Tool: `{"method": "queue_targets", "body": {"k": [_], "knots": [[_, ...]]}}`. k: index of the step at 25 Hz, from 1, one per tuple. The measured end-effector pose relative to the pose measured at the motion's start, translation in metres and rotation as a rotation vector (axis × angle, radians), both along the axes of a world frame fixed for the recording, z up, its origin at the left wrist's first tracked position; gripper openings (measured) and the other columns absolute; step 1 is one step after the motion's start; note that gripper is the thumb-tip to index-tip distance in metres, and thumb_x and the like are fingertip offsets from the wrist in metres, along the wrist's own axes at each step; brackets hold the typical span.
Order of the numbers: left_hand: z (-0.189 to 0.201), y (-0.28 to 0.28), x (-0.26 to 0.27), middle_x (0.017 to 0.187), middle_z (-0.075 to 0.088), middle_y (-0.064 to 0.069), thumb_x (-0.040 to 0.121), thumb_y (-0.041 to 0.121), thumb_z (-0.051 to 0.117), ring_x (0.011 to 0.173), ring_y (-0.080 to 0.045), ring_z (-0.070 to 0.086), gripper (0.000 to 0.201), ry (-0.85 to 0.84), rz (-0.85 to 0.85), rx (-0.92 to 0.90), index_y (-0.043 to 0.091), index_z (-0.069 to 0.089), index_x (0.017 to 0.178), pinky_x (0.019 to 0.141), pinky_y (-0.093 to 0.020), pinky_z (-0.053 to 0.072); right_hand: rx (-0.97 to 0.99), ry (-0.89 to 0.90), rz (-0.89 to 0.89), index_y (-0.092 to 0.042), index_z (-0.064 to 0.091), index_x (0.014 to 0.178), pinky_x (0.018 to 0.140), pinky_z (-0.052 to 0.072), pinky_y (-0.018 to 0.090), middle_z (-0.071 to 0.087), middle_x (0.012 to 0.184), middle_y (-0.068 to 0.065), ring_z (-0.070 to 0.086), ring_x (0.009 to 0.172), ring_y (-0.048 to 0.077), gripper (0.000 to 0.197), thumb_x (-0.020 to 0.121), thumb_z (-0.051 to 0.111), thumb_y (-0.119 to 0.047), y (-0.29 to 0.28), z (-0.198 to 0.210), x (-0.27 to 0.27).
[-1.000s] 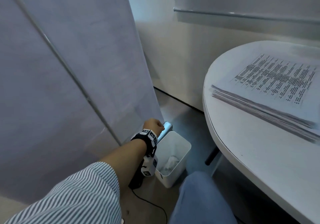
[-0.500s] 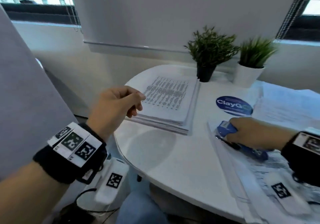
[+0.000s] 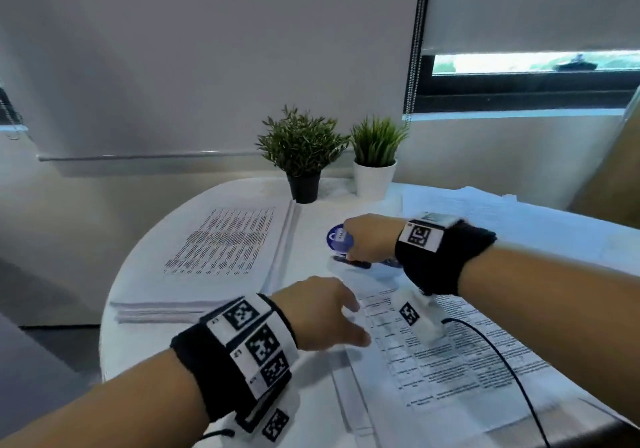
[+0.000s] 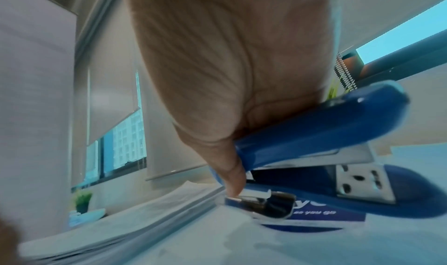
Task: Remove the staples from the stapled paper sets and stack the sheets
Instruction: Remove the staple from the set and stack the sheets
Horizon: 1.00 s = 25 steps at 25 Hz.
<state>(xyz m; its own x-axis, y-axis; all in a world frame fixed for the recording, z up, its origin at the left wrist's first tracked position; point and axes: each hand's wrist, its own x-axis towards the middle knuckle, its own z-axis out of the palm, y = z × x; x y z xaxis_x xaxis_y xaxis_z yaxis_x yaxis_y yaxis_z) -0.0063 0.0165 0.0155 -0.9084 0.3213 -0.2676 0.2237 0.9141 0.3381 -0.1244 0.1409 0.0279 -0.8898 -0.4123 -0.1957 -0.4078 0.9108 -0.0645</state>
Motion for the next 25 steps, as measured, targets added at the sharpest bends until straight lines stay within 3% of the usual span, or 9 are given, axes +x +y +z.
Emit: {"method": "queue_targets", "body": {"k": [1,3,5,7,10,16,20,22,25], "knots": [[-0.007,0.006,-0.002,0.123,0.064,0.004,0.077,0.060,0.068,0.110,-0.016,0.059,0.054,-0.002,-0.020,-0.081,0.026,0.066,0.118,0.094,-0.034,0.049,0.017,0.026,0.000,-0.012,0.044,0.066,0.050,0.032,0.023,0.048,0.067,0.002,0.050,0.063,0.021,0.031,0.095,0.052,-0.019,0.000,0.001,-0.010],[-0.015,0.016,-0.003,0.106,0.067,-0.002,0.071,0.064,0.070,0.097,-0.023,0.062,0.055,0.009,-0.067,-0.218,0.016,0.067,0.096,0.081,-0.035,0.051,0.081,0.044,0.018,-0.006,0.058,0.098,0.067,0.043,0.027,0.062,0.096,0.010,0.060,0.093,0.031,0.013,0.095,0.053,-0.018,0.001,-0.002,-0.029],[-0.017,0.023,-0.001,0.093,0.064,-0.005,0.068,0.065,0.072,0.085,-0.024,0.060,0.056,0.031,-0.093,-0.307,0.012,0.062,0.083,0.069,-0.034,0.049,0.126,0.055,0.016,-0.002,0.053,0.124,0.085,0.047,0.034,0.061,0.122,0.014,0.059,0.111,0.034,0.033,0.095,0.055,-0.019,-0.002,-0.012,-0.046],[-0.016,0.029,0.003,0.092,0.061,-0.005,0.070,0.065,0.071,0.081,-0.024,0.056,0.055,0.045,-0.116,-0.370,0.012,0.056,0.077,0.066,-0.032,0.047,0.135,0.069,0.013,-0.004,0.054,0.126,0.094,0.048,0.041,0.059,0.127,0.014,0.056,0.115,0.036,0.035,0.095,0.056,-0.020,-0.005,-0.025,-0.058],[-0.015,0.032,0.005,0.092,0.061,-0.005,0.072,0.065,0.069,0.076,-0.023,0.055,0.057,0.062,-0.146,-0.428,0.014,0.046,0.068,0.064,-0.031,0.045,0.138,0.043,0.029,-0.006,0.058,0.122,0.097,0.046,0.049,0.061,0.124,0.013,0.056,0.115,0.036,0.034,0.092,0.058,-0.023,-0.011,-0.036,-0.067],[-0.015,0.033,0.005,0.092,0.062,-0.005,0.073,0.065,0.069,0.075,-0.022,0.053,0.052,0.062,-0.150,-0.442,0.015,0.053,0.079,0.062,-0.031,0.043,0.078,-0.010,0.124,-0.005,0.058,0.107,0.090,0.049,0.041,0.064,0.111,0.014,0.060,0.103,0.034,0.037,0.090,0.059,-0.037,-0.014,-0.034,-0.060],[-0.017,0.030,0.006,0.087,0.062,-0.004,0.073,0.064,0.070,0.074,-0.022,0.055,0.054,0.070,-0.136,-0.403,0.015,0.047,0.069,0.063,-0.032,0.045,-0.018,0.120,0.232,-0.012,0.053,0.088,0.074,0.044,0.032,0.059,0.098,0.007,0.054,0.090,0.026,0.019,0.085,0.063,-0.028,-0.004,-0.012,-0.033],[-0.018,0.029,0.006,0.088,0.062,-0.004,0.073,0.063,0.070,0.073,-0.021,0.053,0.053,0.069,-0.127,-0.387,0.015,0.049,0.072,0.062,-0.032,0.043,0.002,-0.005,0.199,-0.013,0.064,0.105,0.078,0.046,0.031,0.064,0.107,0.003,0.057,0.093,0.020,0.035,0.079,0.074,-0.034,0.006,0.000,-0.016],[-0.017,0.029,0.005,0.097,0.064,-0.004,0.072,0.060,0.073,0.081,-0.022,0.055,0.052,0.052,-0.102,-0.354,0.013,0.060,0.092,0.066,-0.032,0.043,0.246,-0.234,0.136,-0.021,0.049,0.138,0.099,0.042,0.032,0.052,0.136,-0.005,0.051,0.120,0.016,0.083,0.068,0.082,-0.050,0.022,0.004,0.000]]}}
